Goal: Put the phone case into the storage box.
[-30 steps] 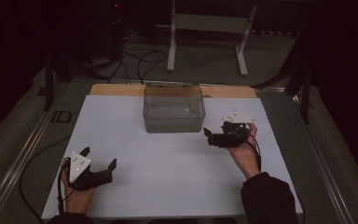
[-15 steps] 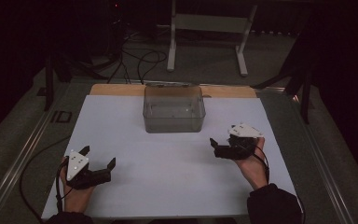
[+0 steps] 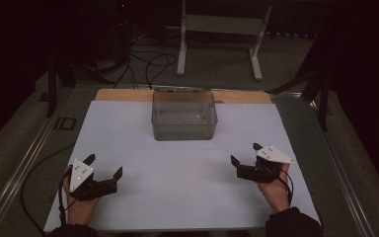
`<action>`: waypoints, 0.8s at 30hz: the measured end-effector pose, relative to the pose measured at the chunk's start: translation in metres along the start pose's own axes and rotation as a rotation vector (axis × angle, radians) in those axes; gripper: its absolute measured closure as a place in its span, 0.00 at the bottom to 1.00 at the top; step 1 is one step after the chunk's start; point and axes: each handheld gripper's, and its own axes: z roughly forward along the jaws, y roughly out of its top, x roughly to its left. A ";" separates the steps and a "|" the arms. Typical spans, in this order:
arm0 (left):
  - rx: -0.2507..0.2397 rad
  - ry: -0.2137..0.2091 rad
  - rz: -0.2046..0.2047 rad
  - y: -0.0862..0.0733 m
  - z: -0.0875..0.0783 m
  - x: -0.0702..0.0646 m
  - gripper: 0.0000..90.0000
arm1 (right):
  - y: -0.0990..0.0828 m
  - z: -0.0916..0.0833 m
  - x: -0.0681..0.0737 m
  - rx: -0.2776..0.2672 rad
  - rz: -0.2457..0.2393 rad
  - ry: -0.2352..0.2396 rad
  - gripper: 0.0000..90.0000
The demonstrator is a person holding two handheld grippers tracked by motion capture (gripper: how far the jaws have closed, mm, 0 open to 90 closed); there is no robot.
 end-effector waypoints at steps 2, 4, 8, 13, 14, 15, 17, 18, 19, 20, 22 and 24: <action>-0.001 -0.001 0.000 0.000 0.000 0.000 0.01 | -0.003 -0.002 -0.001 -0.002 0.009 0.003 0.09; -0.004 -0.004 0.003 0.000 0.000 0.000 0.01 | -0.011 -0.006 -0.003 -0.027 0.025 -0.005 0.09; -0.005 -0.011 0.004 -0.001 0.000 -0.001 0.01 | -0.020 -0.010 -0.005 -0.024 0.039 -0.013 0.09; -0.008 -0.017 0.010 -0.003 -0.002 -0.002 0.01 | -0.024 -0.015 -0.008 -0.043 0.057 -0.011 0.09; -0.009 -0.019 0.010 -0.003 -0.002 -0.002 0.01 | -0.025 -0.015 -0.007 -0.053 0.057 -0.008 0.09; -0.009 -0.020 0.012 -0.003 -0.002 -0.002 0.01 | -0.025 -0.016 -0.008 -0.056 0.057 -0.006 0.09; -0.008 -0.023 0.013 -0.004 -0.002 -0.001 0.01 | -0.026 -0.016 -0.008 -0.055 0.061 -0.007 0.09; -0.006 -0.022 0.014 -0.005 -0.002 -0.002 0.01 | -0.027 -0.016 -0.008 -0.053 0.063 -0.007 0.09; -0.003 -0.024 0.014 -0.005 -0.002 -0.002 0.01 | -0.028 -0.016 -0.008 -0.048 0.059 -0.010 0.09; -0.003 -0.026 0.015 -0.006 -0.002 -0.002 0.01 | -0.029 -0.016 -0.007 -0.044 0.060 -0.009 0.09; -0.003 -0.029 0.018 -0.006 -0.001 -0.002 0.01 | -0.029 -0.016 -0.006 -0.047 0.059 -0.008 0.09; 0.001 -0.028 0.018 -0.006 0.000 -0.003 0.01 | -0.029 -0.016 -0.006 -0.052 0.065 -0.003 0.09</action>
